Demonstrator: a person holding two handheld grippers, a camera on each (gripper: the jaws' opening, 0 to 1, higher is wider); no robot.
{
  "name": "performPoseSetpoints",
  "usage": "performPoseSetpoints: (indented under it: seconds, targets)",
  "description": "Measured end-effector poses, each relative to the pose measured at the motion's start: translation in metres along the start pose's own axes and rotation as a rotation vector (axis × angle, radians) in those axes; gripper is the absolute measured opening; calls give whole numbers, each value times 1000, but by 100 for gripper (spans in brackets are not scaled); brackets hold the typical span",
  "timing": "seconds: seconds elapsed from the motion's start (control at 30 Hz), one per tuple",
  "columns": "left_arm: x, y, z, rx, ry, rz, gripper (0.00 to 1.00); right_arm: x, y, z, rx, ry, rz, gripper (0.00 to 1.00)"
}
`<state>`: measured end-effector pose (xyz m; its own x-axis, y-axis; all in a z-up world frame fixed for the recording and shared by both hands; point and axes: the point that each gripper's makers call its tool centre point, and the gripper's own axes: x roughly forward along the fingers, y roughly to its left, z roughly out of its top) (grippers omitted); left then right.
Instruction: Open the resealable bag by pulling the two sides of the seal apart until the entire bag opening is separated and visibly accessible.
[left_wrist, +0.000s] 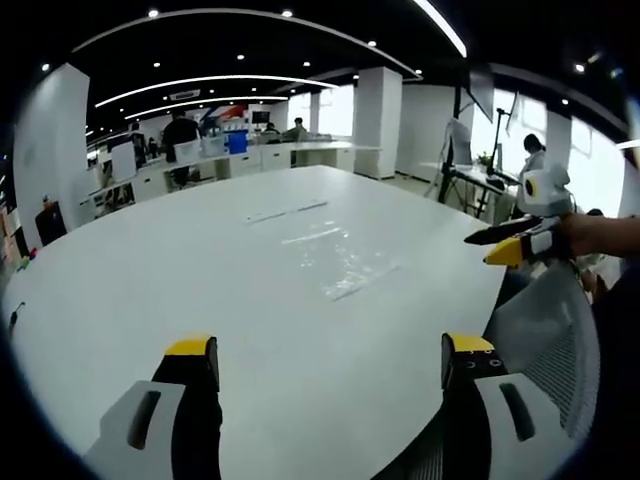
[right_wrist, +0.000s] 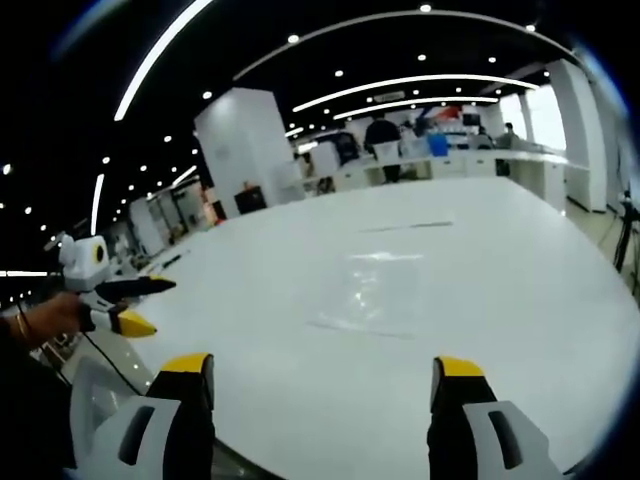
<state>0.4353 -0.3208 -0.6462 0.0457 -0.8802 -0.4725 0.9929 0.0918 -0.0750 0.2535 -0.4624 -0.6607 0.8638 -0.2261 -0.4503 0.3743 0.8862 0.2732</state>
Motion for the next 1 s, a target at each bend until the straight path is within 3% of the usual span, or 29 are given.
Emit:
performPoseSetpoints:
  seconds: [1.0]
  targets:
    - [-4,-3,-10,-2,23,-11,88,-3,-2,-4,-14,5,-9,87]
